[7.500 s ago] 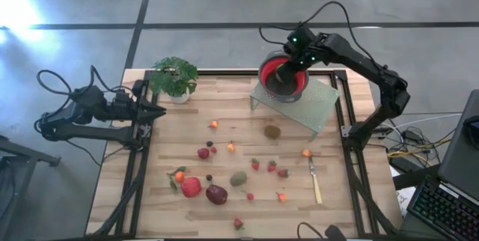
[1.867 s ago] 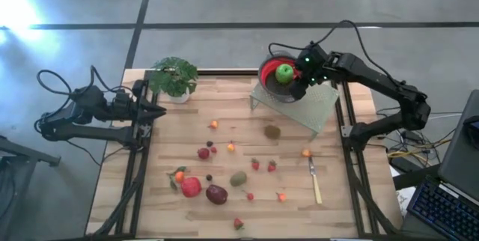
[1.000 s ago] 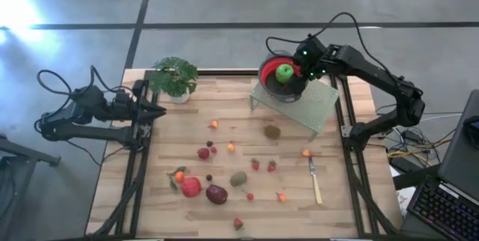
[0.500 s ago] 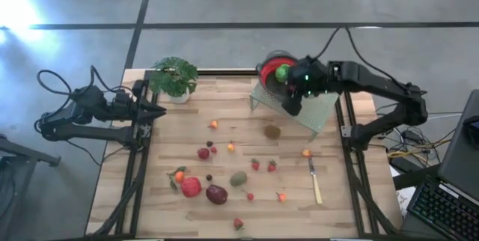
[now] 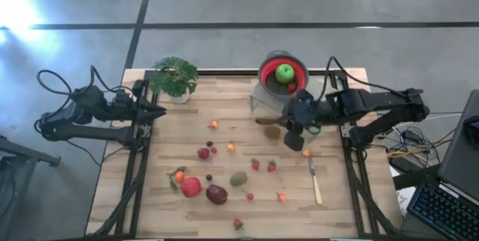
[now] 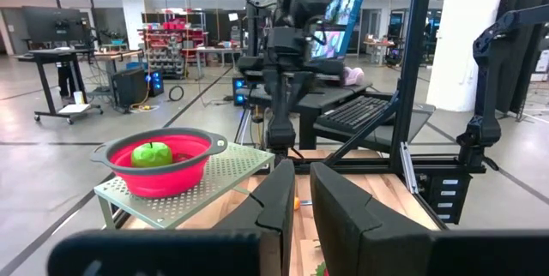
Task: Pick & Place Fruit
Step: Put the yellow pear into the red strainer bowl
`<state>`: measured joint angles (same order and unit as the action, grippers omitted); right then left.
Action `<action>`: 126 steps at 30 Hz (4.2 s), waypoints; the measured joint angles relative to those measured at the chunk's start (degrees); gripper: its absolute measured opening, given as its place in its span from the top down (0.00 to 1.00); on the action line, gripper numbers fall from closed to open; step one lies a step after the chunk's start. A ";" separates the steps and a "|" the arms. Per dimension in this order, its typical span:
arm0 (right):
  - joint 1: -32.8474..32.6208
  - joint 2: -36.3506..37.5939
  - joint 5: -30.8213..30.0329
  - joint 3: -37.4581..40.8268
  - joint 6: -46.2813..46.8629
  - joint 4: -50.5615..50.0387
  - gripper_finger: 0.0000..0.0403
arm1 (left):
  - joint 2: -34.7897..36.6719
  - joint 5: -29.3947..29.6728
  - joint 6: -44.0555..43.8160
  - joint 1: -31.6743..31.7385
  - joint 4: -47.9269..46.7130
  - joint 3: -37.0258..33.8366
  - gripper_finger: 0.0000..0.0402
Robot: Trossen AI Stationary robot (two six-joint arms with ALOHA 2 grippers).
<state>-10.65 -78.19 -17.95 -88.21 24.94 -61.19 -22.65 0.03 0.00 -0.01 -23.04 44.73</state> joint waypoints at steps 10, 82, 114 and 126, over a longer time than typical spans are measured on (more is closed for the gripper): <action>-10.77 0.00 -11.02 1.81 8.77 0.04 0.93 | 0.00 0.00 0.00 -0.02 -0.01 0.00 0.88; -18.45 0.00 2.56 44.69 68.03 6.58 0.70 | 0.00 0.00 0.01 -0.02 -0.01 0.02 0.88; -18.41 -0.02 -1.58 56.53 70.70 21.47 0.57 | 0.01 0.00 0.00 -0.01 0.00 0.00 0.88; -18.43 0.22 -1.01 52.19 65.22 21.90 0.79 | 0.00 0.00 0.01 -0.02 -0.01 0.00 0.88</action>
<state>-29.08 -77.97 -18.96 -36.02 90.15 -39.29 -22.65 0.03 0.01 -0.03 -23.05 44.73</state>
